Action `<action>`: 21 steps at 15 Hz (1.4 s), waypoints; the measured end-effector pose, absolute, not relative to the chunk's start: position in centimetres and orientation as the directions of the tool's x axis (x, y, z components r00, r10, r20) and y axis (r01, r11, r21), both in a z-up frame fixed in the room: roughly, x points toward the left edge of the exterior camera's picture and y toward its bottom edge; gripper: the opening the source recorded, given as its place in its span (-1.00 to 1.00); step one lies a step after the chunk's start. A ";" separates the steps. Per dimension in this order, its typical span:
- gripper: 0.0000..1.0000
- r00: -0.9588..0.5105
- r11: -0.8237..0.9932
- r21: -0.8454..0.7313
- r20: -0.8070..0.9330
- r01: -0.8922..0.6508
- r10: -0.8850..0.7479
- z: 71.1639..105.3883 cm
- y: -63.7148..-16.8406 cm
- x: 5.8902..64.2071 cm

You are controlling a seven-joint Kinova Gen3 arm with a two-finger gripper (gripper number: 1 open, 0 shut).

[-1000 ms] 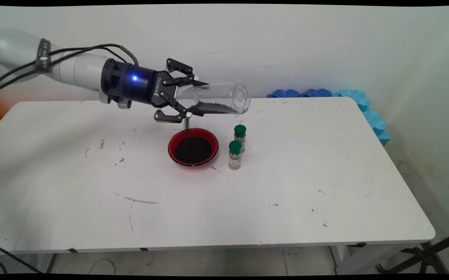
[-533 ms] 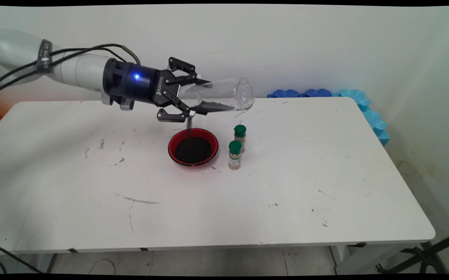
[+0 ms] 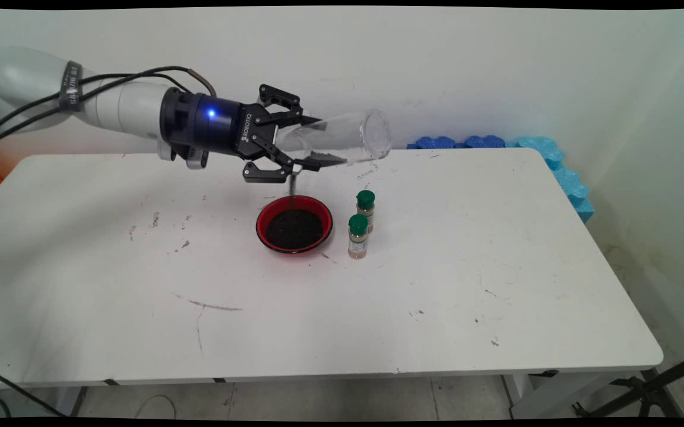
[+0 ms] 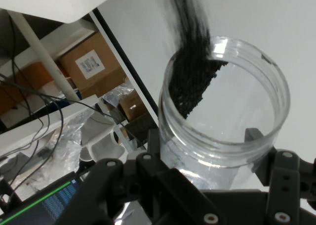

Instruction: Pour the black seasoning powder in the red bowl

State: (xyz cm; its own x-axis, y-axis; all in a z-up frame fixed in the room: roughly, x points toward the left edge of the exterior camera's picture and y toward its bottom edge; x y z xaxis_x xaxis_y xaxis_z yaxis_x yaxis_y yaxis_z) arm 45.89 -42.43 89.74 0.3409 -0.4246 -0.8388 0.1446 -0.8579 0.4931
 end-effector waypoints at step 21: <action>-1.00 0.274 -0.881 0.395 -0.905 0.260 -0.325 89.6 -42.3 46.4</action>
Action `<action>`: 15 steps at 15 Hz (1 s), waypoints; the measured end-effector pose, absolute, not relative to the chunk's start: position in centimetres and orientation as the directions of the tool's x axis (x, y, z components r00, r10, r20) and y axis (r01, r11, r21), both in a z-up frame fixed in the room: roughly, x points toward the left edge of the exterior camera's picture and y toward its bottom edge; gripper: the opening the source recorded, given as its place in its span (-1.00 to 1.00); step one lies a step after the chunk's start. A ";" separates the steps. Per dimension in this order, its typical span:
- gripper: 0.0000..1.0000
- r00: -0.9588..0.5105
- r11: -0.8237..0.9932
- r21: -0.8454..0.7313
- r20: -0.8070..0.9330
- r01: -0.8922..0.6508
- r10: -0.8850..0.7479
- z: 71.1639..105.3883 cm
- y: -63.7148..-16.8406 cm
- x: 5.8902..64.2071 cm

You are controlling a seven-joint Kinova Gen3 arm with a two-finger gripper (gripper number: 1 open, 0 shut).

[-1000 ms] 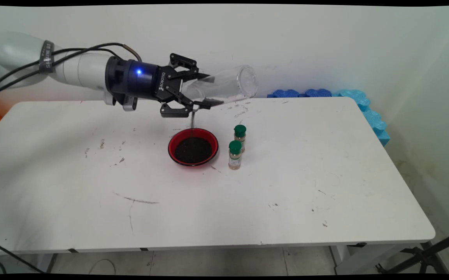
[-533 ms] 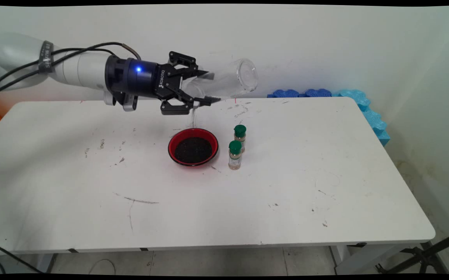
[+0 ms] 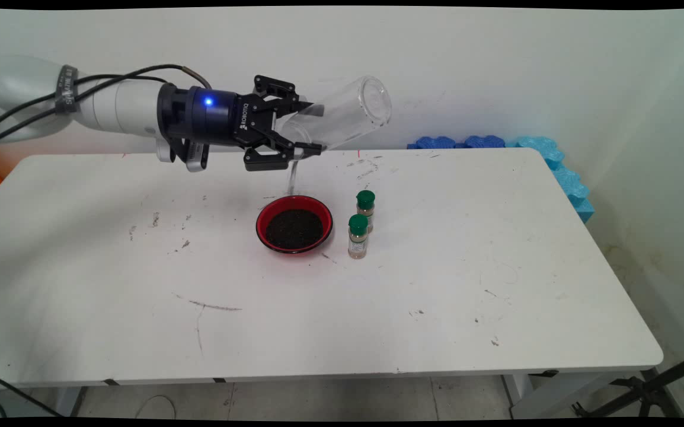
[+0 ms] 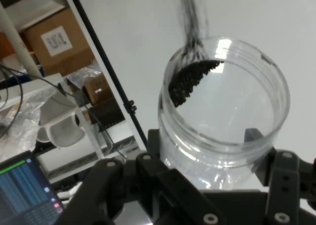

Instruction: Pour the black seasoning powder in the red bowl

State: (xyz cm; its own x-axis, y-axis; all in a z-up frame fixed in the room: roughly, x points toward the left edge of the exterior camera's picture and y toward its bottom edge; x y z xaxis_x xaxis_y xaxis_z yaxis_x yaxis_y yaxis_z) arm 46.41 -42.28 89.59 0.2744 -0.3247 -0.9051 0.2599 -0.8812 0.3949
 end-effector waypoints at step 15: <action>-1.00 0.200 -0.880 0.329 -0.941 0.343 -0.274 89.8 -42.0 46.7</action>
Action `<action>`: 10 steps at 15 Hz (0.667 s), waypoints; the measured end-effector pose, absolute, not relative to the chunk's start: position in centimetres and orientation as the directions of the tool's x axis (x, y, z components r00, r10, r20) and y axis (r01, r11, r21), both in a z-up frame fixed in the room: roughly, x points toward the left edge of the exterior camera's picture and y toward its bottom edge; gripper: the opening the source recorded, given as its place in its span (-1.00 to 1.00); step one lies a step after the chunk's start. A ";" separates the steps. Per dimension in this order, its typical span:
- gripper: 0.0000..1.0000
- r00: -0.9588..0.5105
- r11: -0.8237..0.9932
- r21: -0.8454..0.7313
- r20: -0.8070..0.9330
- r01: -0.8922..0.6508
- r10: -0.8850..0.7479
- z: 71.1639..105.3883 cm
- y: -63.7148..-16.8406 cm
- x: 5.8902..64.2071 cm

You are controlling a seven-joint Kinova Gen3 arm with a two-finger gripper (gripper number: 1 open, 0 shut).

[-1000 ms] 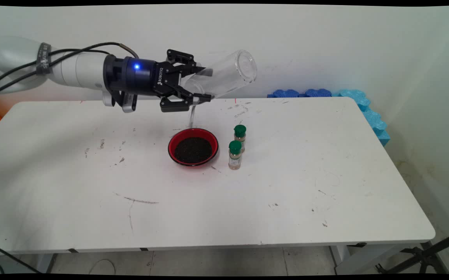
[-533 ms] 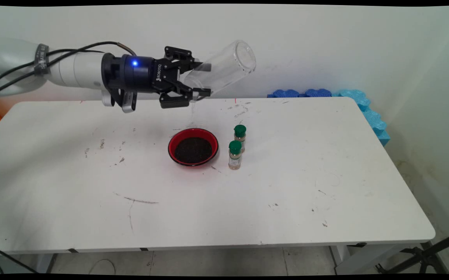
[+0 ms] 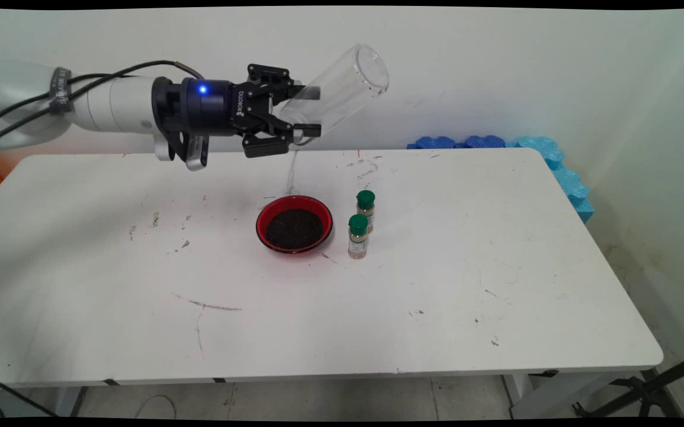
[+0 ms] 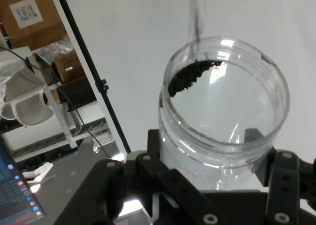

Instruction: Pour the black seasoning powder in the red bowl

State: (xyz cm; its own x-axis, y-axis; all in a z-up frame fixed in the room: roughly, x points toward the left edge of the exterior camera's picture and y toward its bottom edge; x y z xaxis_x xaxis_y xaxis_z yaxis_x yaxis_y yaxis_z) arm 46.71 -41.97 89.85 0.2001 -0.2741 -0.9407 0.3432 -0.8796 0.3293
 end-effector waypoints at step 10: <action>-1.00 0.199 -0.867 0.348 -0.935 0.356 -0.293 89.7 -41.8 47.0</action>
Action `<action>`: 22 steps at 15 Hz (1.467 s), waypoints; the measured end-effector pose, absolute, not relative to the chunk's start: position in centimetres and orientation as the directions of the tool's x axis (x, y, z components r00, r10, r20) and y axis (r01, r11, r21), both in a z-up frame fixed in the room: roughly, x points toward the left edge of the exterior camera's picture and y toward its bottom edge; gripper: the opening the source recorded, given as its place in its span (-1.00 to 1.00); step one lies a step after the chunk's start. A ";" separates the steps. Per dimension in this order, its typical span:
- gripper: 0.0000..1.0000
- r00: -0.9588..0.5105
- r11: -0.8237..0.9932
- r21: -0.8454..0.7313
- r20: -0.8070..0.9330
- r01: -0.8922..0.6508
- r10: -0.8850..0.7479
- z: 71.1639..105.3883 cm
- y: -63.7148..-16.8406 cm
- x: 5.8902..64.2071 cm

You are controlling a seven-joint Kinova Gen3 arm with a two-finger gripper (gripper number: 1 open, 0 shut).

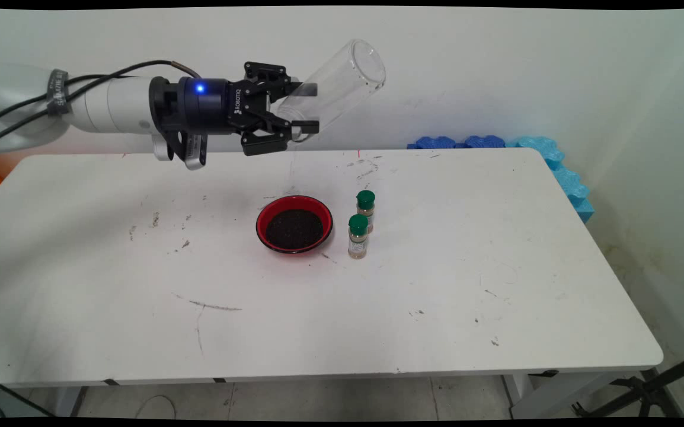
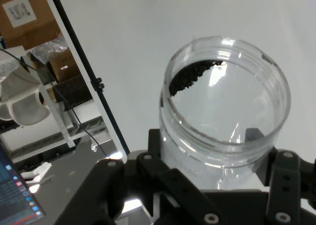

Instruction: Pour the black seasoning powder in the red bowl

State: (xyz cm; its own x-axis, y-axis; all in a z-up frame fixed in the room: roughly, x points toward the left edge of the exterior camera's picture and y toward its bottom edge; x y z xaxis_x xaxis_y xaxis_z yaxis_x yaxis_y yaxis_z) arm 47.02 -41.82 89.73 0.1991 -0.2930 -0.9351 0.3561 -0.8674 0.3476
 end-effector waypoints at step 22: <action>-1.00 0.278 -0.255 0.967 -0.241 -0.017 -0.930 95.5 -39.7 47.0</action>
